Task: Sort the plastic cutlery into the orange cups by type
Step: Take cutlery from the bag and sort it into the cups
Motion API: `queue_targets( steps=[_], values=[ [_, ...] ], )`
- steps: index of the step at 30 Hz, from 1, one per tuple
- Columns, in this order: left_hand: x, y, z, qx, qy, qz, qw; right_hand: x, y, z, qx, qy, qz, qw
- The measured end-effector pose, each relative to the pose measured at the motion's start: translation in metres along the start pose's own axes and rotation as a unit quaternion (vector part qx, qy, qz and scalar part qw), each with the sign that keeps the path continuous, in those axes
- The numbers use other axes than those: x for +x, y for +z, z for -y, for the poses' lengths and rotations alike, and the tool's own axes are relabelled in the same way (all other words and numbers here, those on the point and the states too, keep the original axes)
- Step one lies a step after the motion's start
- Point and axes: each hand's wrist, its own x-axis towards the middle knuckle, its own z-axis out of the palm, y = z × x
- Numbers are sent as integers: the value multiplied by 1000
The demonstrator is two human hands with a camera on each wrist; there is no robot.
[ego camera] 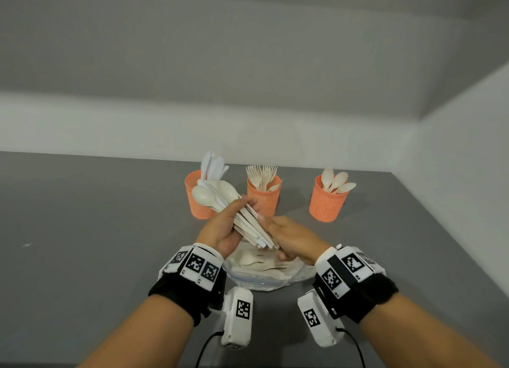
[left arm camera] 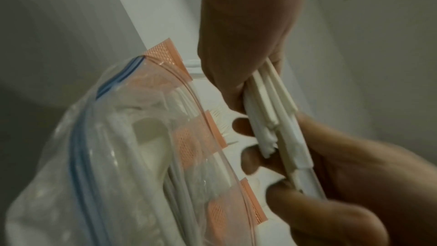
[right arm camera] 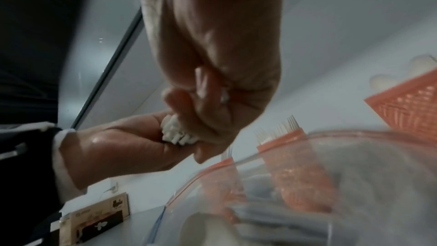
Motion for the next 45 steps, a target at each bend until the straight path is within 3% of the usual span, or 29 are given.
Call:
queue_targets(
  steps=[3,6,9,12,16,20,24,30,34,40,45],
  values=[
    [0,-4,-4,-11,2,-5,1000,1,-11,2,-168,-46,-71,982],
    [-1,-6,-4,-15,-2,-27,1000,2,-20,5,-238,-62,-98,964],
    [0,-6,-3,-15,-2,-29,999,-1,-18,12,-231,-157,-157,947],
    [-3,1,-3,-19,-7,-3,1000,-3,-5,19,-164,-220,-97,957],
    [-11,4,-5,23,10,68,997,0,1,13,-166,-206,-54,963],
    [-17,1,-5,25,5,86,996,3,-6,10,-145,-173,-21,974],
    [-21,4,-6,-14,-26,114,993,11,-5,6,-86,-156,-54,983],
    [-21,7,-7,-9,-33,99,994,16,5,8,-97,-158,-113,976],
    [-18,7,-8,-49,-21,86,995,21,13,14,-166,-185,-141,958],
    [-18,-4,-18,-72,-36,77,994,26,16,21,-156,-202,-90,963],
    [-15,-6,-17,-62,-25,59,996,38,19,22,-150,-151,-88,973]
  ],
)
